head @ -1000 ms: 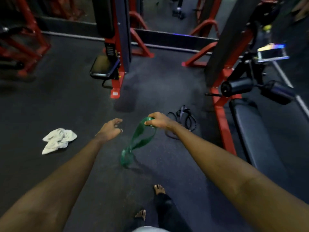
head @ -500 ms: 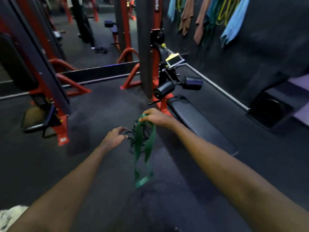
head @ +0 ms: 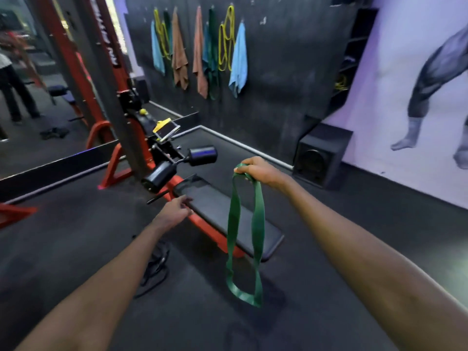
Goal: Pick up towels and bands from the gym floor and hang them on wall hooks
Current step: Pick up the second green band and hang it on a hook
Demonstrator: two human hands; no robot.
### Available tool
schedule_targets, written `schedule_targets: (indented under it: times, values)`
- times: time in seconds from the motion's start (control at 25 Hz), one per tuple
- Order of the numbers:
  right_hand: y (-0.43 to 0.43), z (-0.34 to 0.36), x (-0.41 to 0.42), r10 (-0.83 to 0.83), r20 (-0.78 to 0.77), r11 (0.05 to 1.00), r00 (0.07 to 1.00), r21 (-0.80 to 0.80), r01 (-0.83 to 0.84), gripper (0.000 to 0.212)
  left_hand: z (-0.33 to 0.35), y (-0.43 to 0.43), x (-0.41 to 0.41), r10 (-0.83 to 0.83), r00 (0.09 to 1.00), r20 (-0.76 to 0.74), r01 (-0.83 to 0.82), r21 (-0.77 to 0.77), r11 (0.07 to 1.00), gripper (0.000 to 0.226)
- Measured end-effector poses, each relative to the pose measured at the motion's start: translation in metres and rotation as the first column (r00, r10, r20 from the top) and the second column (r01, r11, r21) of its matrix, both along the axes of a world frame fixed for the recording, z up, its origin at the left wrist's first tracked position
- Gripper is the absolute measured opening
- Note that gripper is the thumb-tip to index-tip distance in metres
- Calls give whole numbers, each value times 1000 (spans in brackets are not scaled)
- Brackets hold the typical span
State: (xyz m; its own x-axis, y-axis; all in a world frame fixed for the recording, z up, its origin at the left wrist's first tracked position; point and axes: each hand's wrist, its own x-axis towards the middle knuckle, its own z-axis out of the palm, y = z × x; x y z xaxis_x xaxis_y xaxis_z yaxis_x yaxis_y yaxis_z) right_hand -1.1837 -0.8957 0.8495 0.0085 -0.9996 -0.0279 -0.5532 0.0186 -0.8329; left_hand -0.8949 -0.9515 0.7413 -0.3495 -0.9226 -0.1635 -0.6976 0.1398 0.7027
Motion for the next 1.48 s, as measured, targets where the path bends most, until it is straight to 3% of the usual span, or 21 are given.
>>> schedule_targets:
  times: [0.24,0.44,0.68,0.96,1.12,1.28,1.48]
  values:
    - [-20,22,-157,-202,145,978,969,-18,207,25,36,-64,-151,-50,998,-44,43,-147,988,47]
    - [-70,33,-242,-183,25,982,983,-46,184,41,72,-149,-250,-122,991,-52,106,-244,964,50]
    - [-140,72,-357,-351,116,931,929,-64,360,9,101,-244,-367,-168,985,-41,152,-265,952,49]
    - [-238,45,-493,-375,61,925,925,-49,378,14,85,-333,-497,-204,979,8,199,-257,946,48]
    - [-304,42,-554,-338,78,939,938,-39,341,37,84,-378,-568,-162,987,-6,156,-232,960,46]
    - [-388,53,-592,-248,20,968,968,-31,249,28,98,-415,-653,-169,973,-156,130,-231,964,39]
    - [-481,61,-611,-60,-11,998,998,-22,60,16,121,-476,-724,-261,912,-317,242,-99,965,51]
